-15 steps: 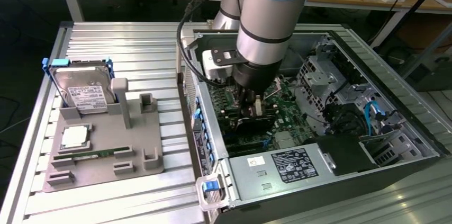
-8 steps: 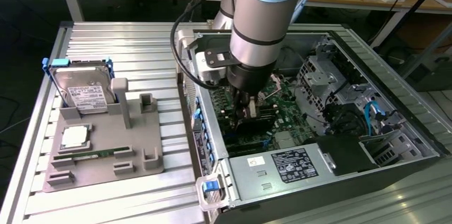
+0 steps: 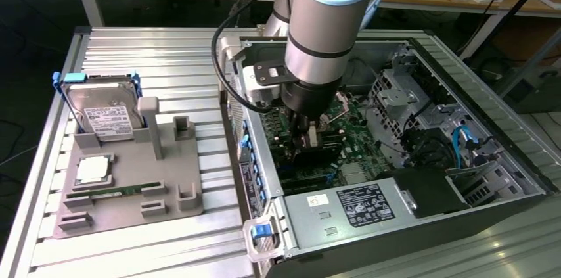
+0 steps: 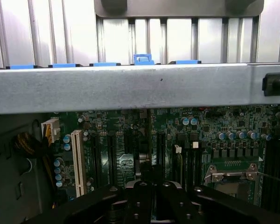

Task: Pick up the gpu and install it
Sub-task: 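Press down on the gpu until it lock into place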

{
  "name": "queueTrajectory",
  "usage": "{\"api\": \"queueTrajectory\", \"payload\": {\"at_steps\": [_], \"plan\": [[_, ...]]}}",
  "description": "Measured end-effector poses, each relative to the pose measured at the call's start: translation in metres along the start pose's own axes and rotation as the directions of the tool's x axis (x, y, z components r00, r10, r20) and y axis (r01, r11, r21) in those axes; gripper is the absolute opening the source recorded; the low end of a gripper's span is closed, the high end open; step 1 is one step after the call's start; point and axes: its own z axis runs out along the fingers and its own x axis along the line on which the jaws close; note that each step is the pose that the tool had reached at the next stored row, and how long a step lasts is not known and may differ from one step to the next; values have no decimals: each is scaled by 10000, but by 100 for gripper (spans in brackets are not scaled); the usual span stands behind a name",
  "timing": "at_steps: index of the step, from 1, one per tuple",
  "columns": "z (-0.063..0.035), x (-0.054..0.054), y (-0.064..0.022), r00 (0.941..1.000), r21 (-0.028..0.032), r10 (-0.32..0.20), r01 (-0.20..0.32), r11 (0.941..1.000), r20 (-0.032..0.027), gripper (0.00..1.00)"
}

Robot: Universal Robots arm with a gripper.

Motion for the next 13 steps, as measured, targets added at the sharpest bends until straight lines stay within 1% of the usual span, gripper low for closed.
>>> {"api": "queueTrajectory", "payload": {"at_steps": [4, 6, 7, 8, 13], "plan": [[-47, -2, -4, 10000, 0, 0, 0, 10000, -1, 11], [-51, -2, -5, 10000, 1, 0, 0, 10000, 2, 11], [-51, -3, -9, 10000, 1, -1, 1, 10000, -13, 11], [-52, -3, -17, 10000, 0, -3, 3, 10000, -30, 11], [-40, -4, -78, 10000, 1, -3, 3, 10000, -33, 11]]}}
